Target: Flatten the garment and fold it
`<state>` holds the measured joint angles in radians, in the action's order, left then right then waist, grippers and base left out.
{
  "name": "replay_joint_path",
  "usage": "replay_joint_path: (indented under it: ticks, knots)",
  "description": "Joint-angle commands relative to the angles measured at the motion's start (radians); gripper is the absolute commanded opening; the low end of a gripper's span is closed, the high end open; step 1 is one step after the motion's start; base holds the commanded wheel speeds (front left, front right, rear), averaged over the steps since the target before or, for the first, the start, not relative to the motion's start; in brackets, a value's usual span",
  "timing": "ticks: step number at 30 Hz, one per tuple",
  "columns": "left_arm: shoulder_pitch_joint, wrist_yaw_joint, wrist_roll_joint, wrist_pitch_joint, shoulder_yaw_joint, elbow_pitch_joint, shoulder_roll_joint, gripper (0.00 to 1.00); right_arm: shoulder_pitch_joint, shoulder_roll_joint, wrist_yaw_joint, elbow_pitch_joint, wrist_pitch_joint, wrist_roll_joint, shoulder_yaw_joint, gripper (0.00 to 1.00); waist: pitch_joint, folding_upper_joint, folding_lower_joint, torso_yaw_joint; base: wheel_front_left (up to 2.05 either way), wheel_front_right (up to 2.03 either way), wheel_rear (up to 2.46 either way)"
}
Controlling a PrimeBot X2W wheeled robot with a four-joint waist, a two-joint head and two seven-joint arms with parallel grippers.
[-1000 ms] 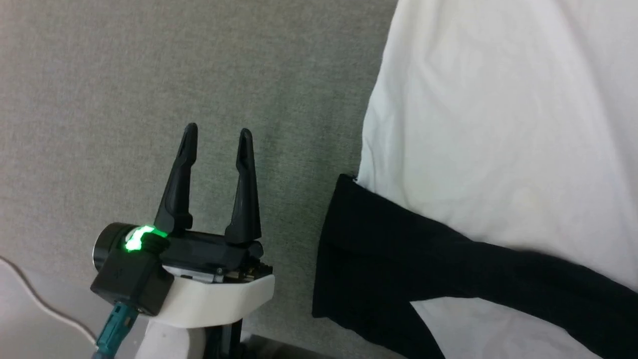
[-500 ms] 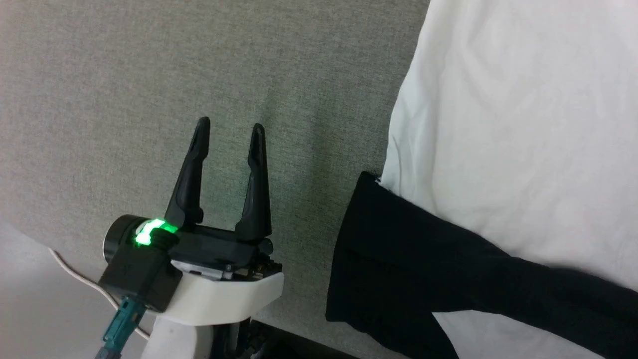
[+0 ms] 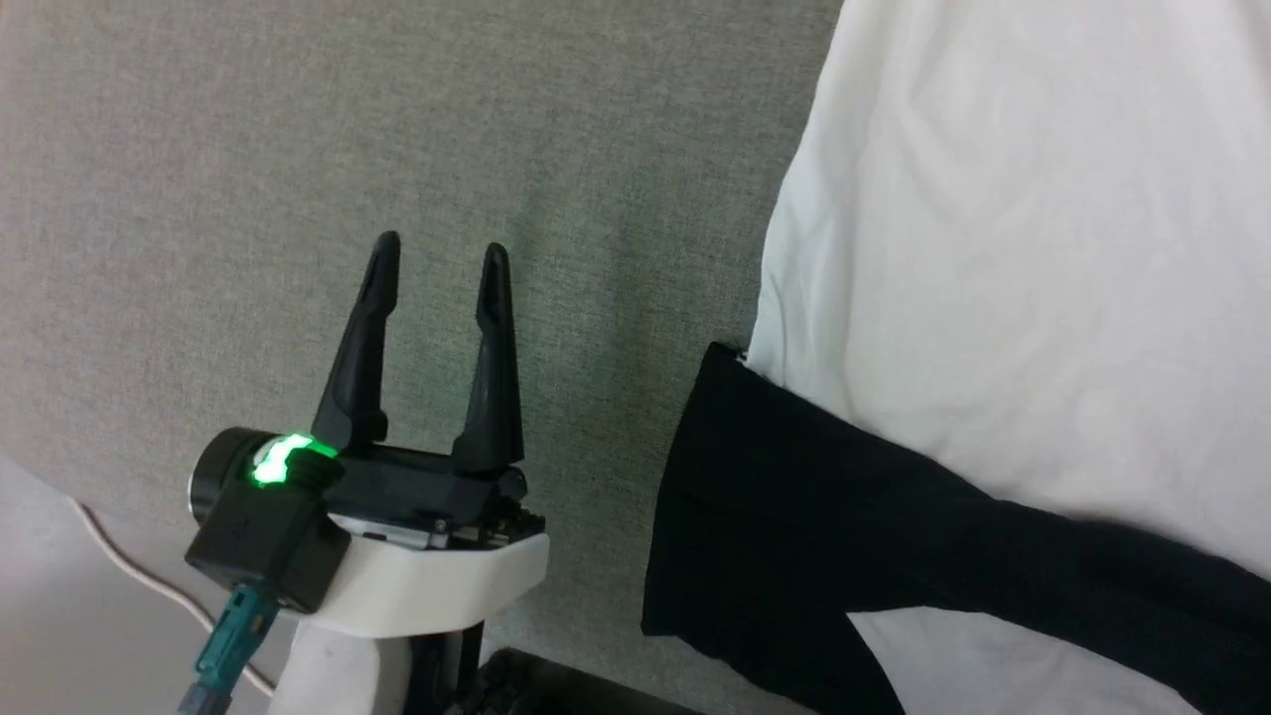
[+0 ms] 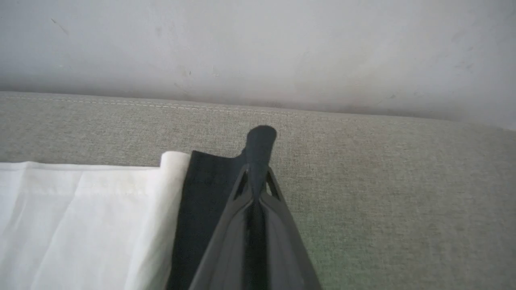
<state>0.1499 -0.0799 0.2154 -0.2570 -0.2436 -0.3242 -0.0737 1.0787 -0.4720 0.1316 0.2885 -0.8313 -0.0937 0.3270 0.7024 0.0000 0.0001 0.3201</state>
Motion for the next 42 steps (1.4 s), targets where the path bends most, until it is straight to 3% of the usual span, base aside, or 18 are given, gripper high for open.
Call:
replay_joint_path:
  ticks: [1,7,18,24,34,38,42]
  knots:
    - [0.001,0.003,-0.014,-0.005,0.015,0.002,-0.003,1.00,-0.006,0.008,-0.001,-0.004,0.036,-0.035,-0.013,0.00,-0.055,0.0000,-0.0001,-0.036,0.00,0.00,0.00]
    - [-0.040,-0.001,-0.009,-0.005,0.055,0.009,-0.027,1.00,-0.042,0.023,-0.001,-0.013,0.103,-0.131,-0.007,0.00,-0.193,0.0000,-0.0001,-0.094,0.00,0.00,0.00]
    - [-0.160,-0.018,0.019,0.057,0.124,-0.030,-0.091,1.00,-0.215,-0.032,-0.001,0.012,0.143,-0.164,0.139,0.00,-0.432,0.0000,-0.0001,-0.193,0.00,0.00,0.00]
    - [-0.242,-0.031,0.037,0.090,0.149,-0.064,-0.110,1.00,-0.380,-0.047,-0.001,0.008,0.158,-0.173,0.297,0.00,-0.515,0.0000,-0.0001,-0.229,0.00,0.00,0.00]
    - [-0.334,-0.043,0.058,0.120,0.172,-0.089,-0.129,1.00,-0.696,-0.012,-0.001,-0.044,0.193,-0.171,0.546,0.00,-0.617,0.0000,-0.0001,-0.255,0.00,0.00,0.00]
    - [-0.361,-0.045,0.064,0.132,0.175,-0.094,-0.134,1.00,-0.749,0.011,-0.001,-0.075,0.198,-0.180,0.565,0.00,-0.647,0.0000,-0.0001,-0.261,0.00,0.00,0.00]
    - [-0.370,-0.045,0.067,0.144,0.172,-0.102,-0.139,1.00,-0.763,0.030,-0.001,-0.131,0.197,-0.215,0.507,0.00,-0.667,0.0000,-0.0001,-0.258,0.00,0.00,0.00]
